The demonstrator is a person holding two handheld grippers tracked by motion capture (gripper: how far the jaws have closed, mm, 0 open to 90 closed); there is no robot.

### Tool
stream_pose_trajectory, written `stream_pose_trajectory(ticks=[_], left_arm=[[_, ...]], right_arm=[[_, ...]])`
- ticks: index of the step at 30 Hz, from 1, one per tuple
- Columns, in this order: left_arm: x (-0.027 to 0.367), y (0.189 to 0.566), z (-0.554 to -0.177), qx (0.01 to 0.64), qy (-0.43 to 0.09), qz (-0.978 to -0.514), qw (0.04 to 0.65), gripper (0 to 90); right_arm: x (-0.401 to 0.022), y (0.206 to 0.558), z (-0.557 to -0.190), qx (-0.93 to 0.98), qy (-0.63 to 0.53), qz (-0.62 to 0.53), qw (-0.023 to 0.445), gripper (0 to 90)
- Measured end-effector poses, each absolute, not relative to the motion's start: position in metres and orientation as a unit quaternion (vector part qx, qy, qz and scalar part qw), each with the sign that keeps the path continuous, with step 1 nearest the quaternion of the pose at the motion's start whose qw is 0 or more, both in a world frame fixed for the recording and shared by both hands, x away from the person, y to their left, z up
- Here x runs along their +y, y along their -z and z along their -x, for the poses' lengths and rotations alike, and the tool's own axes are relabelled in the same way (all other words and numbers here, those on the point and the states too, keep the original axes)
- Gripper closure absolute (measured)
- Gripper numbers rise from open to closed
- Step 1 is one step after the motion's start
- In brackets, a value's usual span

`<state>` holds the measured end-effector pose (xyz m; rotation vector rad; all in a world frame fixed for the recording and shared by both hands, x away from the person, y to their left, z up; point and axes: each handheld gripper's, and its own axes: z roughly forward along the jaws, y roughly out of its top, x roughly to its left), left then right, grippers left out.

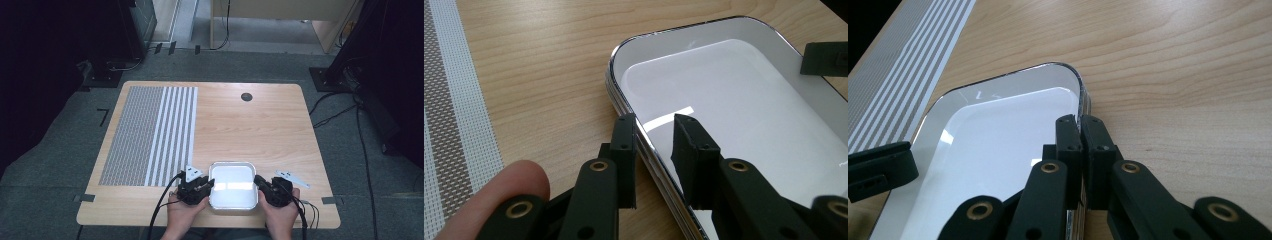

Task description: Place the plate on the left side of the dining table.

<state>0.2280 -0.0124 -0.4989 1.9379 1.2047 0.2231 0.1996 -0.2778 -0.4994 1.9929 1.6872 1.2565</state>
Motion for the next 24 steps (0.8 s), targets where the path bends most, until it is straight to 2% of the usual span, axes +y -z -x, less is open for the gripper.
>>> stream_pose_trajectory(ticks=[4, 11, 24], left_arm=[[-0.014, 0.495, -0.226, 0.475, -0.095, -0.769, 0.416, 72.4], [-0.016, 0.491, -0.222, 0.469, -0.103, -0.769, 0.422, 71.4], [-0.022, 0.493, -0.220, 0.456, -0.095, -0.780, 0.418, 71.3]], right_arm=[[-0.284, 0.502, -0.200, 0.542, -0.449, -0.705, 0.089, 90.0], [-0.287, 0.499, -0.198, 0.530, -0.459, -0.707, 0.091, 90.0], [-0.294, 0.491, -0.194, 0.536, -0.455, -0.698, 0.134, 90.0]])
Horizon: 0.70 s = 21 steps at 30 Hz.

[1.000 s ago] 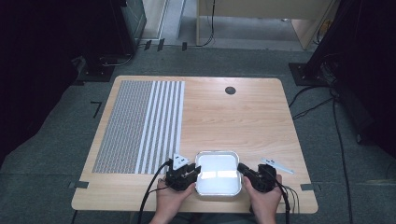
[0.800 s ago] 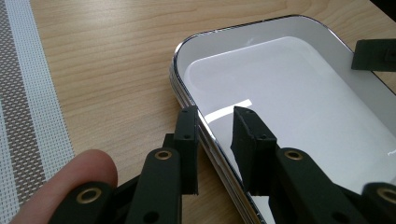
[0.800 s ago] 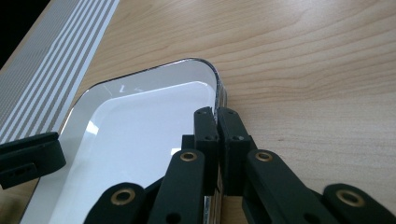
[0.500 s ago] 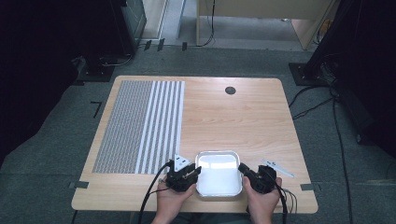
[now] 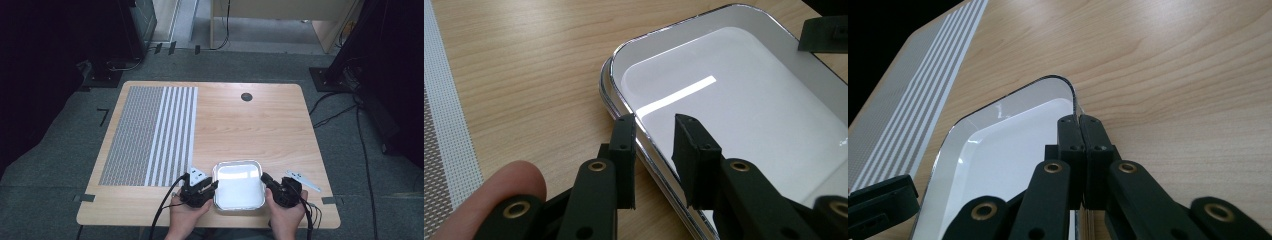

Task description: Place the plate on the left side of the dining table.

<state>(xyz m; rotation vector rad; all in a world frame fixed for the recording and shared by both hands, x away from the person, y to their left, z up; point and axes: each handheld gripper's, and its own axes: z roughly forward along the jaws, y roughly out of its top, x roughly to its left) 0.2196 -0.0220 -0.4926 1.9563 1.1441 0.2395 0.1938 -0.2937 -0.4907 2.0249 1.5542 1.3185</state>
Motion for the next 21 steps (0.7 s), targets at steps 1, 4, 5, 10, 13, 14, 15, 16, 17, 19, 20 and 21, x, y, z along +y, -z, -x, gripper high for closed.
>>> stream_pose_trajectory(ticks=[1, 4, 5, 10, 13, 14, 15, 16, 17, 19, 20, 21], left_arm=[[-0.022, 0.493, -0.220, 0.456, -0.095, -0.780, 0.418, 71.3], [-0.023, 0.494, -0.220, 0.453, -0.092, -0.784, 0.415, 71.3], [-0.023, 0.494, -0.220, 0.453, -0.092, -0.784, 0.415, 71.3], [-0.025, 0.494, -0.218, 0.450, -0.093, -0.785, 0.415, 71.2], [-0.025, 0.494, -0.218, 0.450, -0.093, -0.785, 0.415, 71.2], [-0.026, 0.493, -0.217, 0.449, -0.095, -0.785, 0.415, 71.2], [-0.026, 0.493, -0.217, 0.449, -0.095, -0.785, 0.415, 71.2], [-0.027, 0.492, -0.216, 0.448, -0.095, -0.784, 0.419, 71.3], [-0.027, 0.492, -0.216, 0.448, -0.095, -0.784, 0.419, 71.2], [-0.030, 0.491, -0.214, 0.442, -0.094, -0.788, 0.419, 71.2], [-0.031, 0.491, -0.213, 0.439, -0.093, -0.790, 0.418, 71.2], [-0.032, 0.492, -0.213, 0.438, -0.091, -0.792, 0.416, 71.2]], right_arm=[[-0.294, 0.491, -0.194, 0.536, -0.455, -0.698, 0.134, 90.0], [-0.293, 0.489, -0.193, 0.541, -0.452, -0.694, 0.142, 90.0], [-0.293, 0.489, -0.193, 0.541, -0.452, -0.694, 0.142, 90.0], [-0.298, 0.487, -0.191, 0.529, -0.456, -0.701, 0.144, 90.0], [-0.302, 0.488, -0.192, 0.529, -0.452, -0.703, 0.143, 90.0], [-0.302, 0.488, -0.192, 0.531, -0.450, -0.704, 0.141, 90.0], [-0.302, 0.488, -0.192, 0.531, -0.450, -0.704, 0.141, 90.0], [-0.303, 0.488, -0.193, 0.532, -0.452, -0.702, 0.140, 86.5], [-0.303, 0.488, -0.193, 0.532, -0.452, -0.702, 0.140, 86.5], [-0.302, 0.485, -0.199, 0.551, -0.447, -0.689, 0.146, 81.3], [-0.301, 0.485, -0.200, 0.557, -0.443, -0.686, 0.151, 81.2], [-0.300, 0.485, -0.203, 0.562, -0.437, -0.685, 0.154, 81.3]])
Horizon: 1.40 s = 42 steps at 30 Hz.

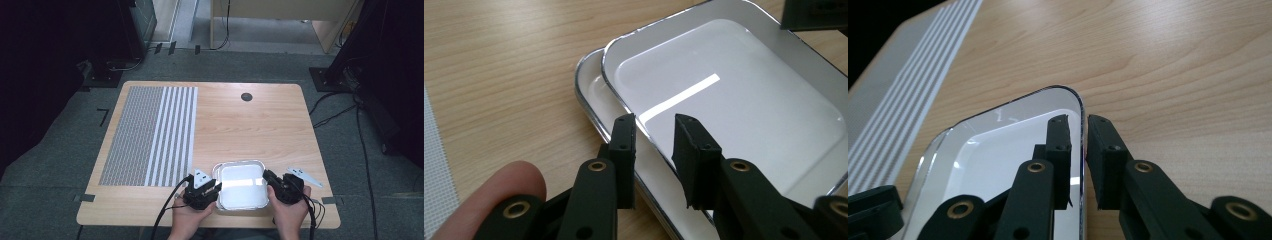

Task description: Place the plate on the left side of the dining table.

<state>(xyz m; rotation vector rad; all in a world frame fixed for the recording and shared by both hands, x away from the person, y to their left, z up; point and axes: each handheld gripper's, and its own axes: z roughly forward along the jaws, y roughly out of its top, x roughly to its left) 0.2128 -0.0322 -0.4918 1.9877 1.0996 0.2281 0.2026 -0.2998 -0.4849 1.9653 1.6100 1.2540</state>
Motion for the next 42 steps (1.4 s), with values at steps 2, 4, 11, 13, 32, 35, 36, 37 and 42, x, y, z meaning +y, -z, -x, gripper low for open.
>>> stream_pose_trajectory(ticks=[2, 4, 11, 13, 32, 35, 36, 37, 42], left_arm=[[-0.035, 0.493, -0.212, 0.435, -0.089, -0.795, 0.414, 71.1], [-0.036, 0.494, -0.211, 0.432, -0.087, -0.797, 0.412, 71.0], [-0.039, 0.495, -0.209, 0.426, -0.081, -0.803, 0.409, 68.7], [-0.038, 0.494, -0.209, 0.426, -0.079, -0.802, 0.411, 67.9], [-0.030, 0.486, -0.212, 0.434, -0.095, -0.801, 0.403, 76.3], [-0.022, 0.482, -0.215, 0.439, -0.100, -0.796, 0.404, 77.8], [-0.020, 0.481, -0.216, 0.440, -0.102, -0.795, 0.405, 78.7], [-0.018, 0.480, -0.217, 0.442, -0.102, -0.794, 0.406, 79.2], [-0.010, 0.476, -0.221, 0.448, -0.107, -0.789, 0.407, 80.9]], right_arm=[[-0.298, 0.487, -0.207, 0.568, -0.429, -0.684, 0.161, 83.5], [-0.297, 0.490, -0.210, 0.573, -0.418, -0.687, 0.158, 86.9], [-0.298, 0.492, -0.211, 0.545, -0.425, -0.708, 0.143, 89.3], [-0.301, 0.493, -0.209, 0.533, -0.428, -0.716, 0.141, 90.0], [-0.294, 0.487, -0.203, 0.519, -0.449, -0.717, 0.122, 89.9], [-0.290, 0.485, -0.204, 0.518, -0.451, -0.717, 0.118, 90.0], [-0.288, 0.484, -0.205, 0.519, -0.452, -0.716, 0.118, 90.0], [-0.286, 0.484, -0.205, 0.519, -0.453, -0.715, 0.119, 90.0], [-0.275, 0.480, -0.208, 0.522, -0.456, -0.711, 0.120, 90.0]])
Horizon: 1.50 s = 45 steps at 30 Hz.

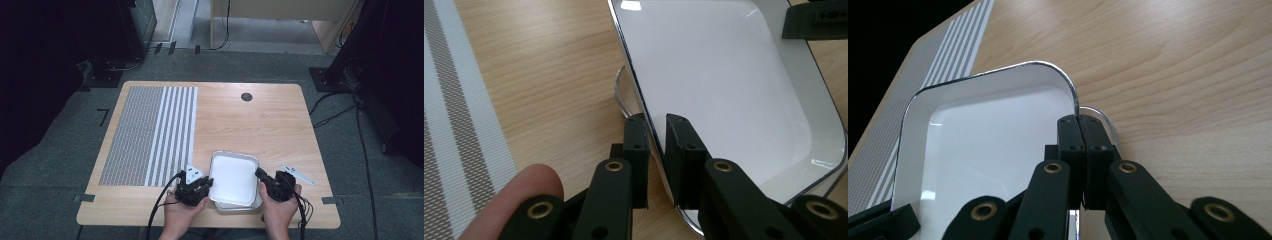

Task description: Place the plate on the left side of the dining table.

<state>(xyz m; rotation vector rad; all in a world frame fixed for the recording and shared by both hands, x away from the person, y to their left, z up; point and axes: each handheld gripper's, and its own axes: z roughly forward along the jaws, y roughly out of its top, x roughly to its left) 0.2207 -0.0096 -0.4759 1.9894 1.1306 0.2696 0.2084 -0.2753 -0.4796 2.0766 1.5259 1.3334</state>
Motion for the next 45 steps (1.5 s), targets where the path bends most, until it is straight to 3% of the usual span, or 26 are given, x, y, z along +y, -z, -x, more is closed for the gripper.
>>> stream_pose_trajectory(ticks=[24, 45], left_arm=[[0.043, 0.454, -0.243, 0.482, -0.123, -0.758, 0.421, 82.4], [0.113, 0.442, -0.271, 0.528, -0.138, -0.723, 0.424, 84.0]], right_arm=[[-0.225, 0.453, -0.244, 0.544, -0.465, -0.688, 0.122, 90.0], [-0.153, 0.440, -0.291, 0.568, -0.470, -0.667, 0.110, 90.0]])
